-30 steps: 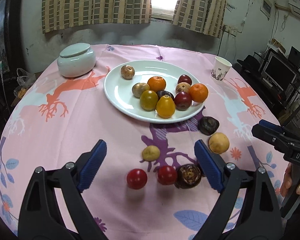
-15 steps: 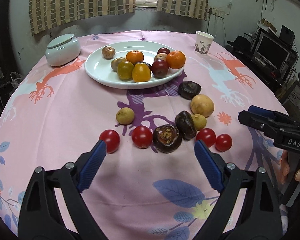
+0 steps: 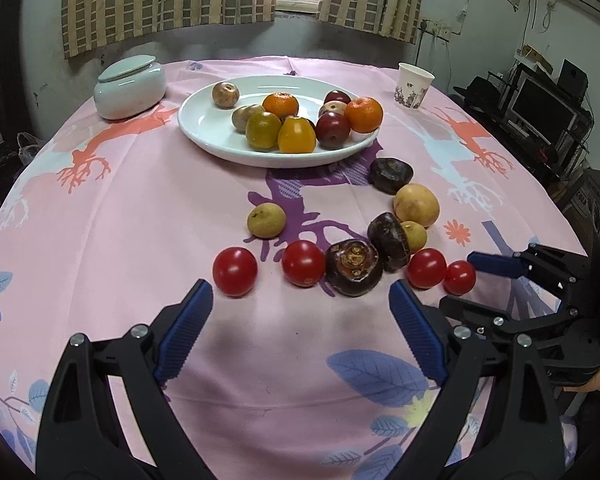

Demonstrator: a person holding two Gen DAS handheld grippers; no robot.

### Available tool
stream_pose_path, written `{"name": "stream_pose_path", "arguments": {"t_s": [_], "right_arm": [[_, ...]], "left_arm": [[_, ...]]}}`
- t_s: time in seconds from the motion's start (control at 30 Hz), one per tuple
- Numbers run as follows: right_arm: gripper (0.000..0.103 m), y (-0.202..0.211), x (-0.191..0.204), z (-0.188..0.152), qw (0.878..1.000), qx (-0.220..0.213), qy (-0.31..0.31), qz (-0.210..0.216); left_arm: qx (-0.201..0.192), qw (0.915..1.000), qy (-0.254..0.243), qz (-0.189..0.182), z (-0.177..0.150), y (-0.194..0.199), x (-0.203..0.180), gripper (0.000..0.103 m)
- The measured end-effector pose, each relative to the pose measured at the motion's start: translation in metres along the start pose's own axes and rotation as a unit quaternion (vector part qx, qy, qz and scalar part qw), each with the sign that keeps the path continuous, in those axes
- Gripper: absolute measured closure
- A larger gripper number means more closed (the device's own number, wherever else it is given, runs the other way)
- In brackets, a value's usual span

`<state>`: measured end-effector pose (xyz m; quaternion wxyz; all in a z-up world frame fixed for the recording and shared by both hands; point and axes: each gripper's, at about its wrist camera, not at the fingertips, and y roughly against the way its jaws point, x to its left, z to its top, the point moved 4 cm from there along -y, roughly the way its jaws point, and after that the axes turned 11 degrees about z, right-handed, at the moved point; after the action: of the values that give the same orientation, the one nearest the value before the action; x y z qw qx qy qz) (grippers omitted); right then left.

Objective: Organize fruits
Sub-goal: 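Grasp a red tomato with the right gripper while the left grasps another red tomato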

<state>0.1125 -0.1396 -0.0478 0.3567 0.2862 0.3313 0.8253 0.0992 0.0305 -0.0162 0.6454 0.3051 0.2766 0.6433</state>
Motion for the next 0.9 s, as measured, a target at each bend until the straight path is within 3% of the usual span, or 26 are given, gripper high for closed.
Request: {"name": "stream_pose_path", "arguments": {"t_s": [0.1,0.13,0.43,0.57,0.7,0.77,0.9], "right_arm": [[0.068,-0.008,0.004,-0.003,1.0,0.01,0.013,-0.011],[0.071,-0.008,0.005,-0.003,1.0,0.009,0.012,-0.009],[0.072,0.007,0.004,0.001,1.0,-0.011,0.005,-0.004],[0.072,0.011,0.004,0.002,1.0,-0.017,0.003,0.001],[0.072,0.012,0.004,0.001,1.0,-0.015,0.003,0.003],[0.072,0.012,0.004,0.001,1.0,-0.016,0.002,0.004],[0.072,0.012,0.005,0.002,1.0,-0.017,0.003,0.005]], "left_arm": [[0.003,1.0,0.001,-0.001,-0.001,-0.002,0.002,0.012],[0.004,1.0,0.0,0.001,-0.001,-0.003,0.002,0.012],[0.021,0.999,0.035,0.02,0.0,-0.017,0.024,0.012],[0.021,0.9982,0.031,0.047,0.0,-0.024,0.029,0.012],[0.027,0.9976,0.044,0.046,-0.001,-0.029,0.039,0.013],[0.026,0.9976,0.04,0.051,-0.001,-0.032,0.04,0.016],[0.034,0.9972,0.038,0.054,-0.002,-0.04,0.041,0.033]]}}
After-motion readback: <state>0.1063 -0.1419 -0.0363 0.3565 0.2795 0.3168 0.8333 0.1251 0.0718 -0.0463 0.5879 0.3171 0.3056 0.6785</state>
